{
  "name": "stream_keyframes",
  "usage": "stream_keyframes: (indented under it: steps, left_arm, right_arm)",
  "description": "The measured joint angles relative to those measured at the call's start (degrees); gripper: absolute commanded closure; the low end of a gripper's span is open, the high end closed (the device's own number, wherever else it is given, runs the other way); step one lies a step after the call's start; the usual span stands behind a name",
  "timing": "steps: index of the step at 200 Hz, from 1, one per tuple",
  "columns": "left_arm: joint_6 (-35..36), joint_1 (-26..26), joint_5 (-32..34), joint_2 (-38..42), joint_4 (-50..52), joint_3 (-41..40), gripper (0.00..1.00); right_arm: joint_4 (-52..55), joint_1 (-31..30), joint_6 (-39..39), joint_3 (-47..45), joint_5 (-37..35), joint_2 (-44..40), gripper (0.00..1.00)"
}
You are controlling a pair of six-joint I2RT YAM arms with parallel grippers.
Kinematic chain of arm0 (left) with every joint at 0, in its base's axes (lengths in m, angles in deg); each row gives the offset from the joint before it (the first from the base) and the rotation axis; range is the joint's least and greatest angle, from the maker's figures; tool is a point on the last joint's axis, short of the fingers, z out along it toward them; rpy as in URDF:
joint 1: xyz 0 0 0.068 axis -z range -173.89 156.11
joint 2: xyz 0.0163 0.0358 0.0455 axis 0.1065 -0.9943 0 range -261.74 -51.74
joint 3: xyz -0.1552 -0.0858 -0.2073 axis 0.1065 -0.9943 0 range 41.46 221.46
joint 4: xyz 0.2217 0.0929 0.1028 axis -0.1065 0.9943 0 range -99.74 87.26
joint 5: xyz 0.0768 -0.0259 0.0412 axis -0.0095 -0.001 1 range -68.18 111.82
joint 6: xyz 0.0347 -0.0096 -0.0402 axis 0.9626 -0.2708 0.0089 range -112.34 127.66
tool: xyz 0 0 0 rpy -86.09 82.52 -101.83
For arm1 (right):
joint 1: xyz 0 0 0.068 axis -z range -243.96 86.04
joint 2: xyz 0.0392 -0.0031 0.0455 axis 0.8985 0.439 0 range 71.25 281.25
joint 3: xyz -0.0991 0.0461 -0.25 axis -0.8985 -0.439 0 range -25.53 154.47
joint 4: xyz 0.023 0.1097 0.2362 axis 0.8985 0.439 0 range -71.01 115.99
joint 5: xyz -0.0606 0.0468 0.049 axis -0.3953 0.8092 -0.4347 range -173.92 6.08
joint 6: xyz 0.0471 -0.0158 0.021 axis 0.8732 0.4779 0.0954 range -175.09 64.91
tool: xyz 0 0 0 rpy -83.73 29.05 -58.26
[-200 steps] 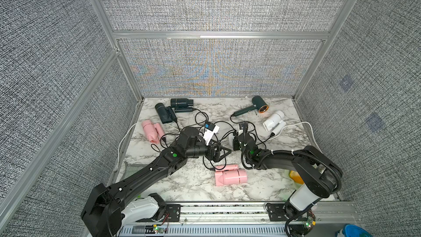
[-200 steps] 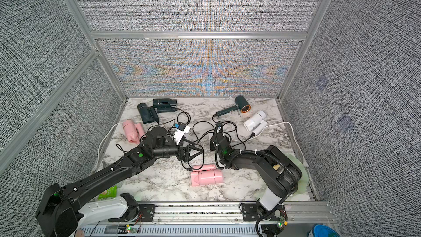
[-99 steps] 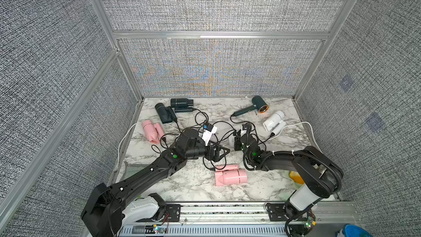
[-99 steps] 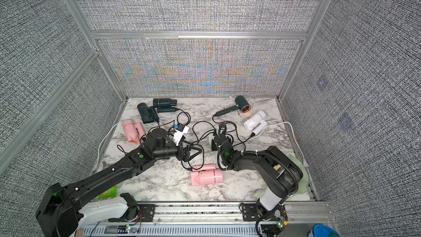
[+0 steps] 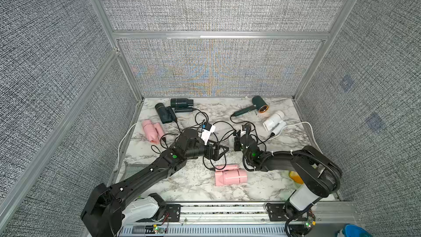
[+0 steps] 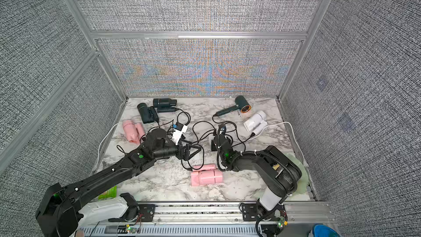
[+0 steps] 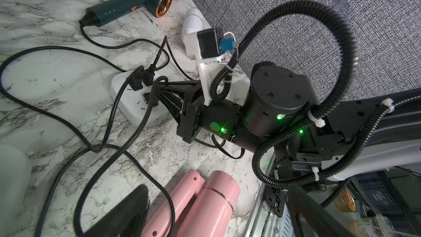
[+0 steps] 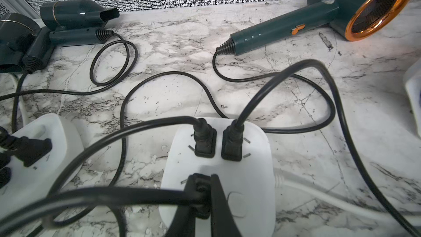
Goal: Charge the blow dryers
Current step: Insert the plug into the socket.
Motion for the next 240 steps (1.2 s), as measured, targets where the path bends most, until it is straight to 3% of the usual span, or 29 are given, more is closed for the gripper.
stream_keyframes:
  steps: [240]
  left_arm:
    - [0.0, -0.4, 1.5, 1.9, 0.0, -1.3, 0.04]
  right_arm:
    - [5.2, -1.6, -0.7, 4.0, -2.6, 3.7, 0.97]
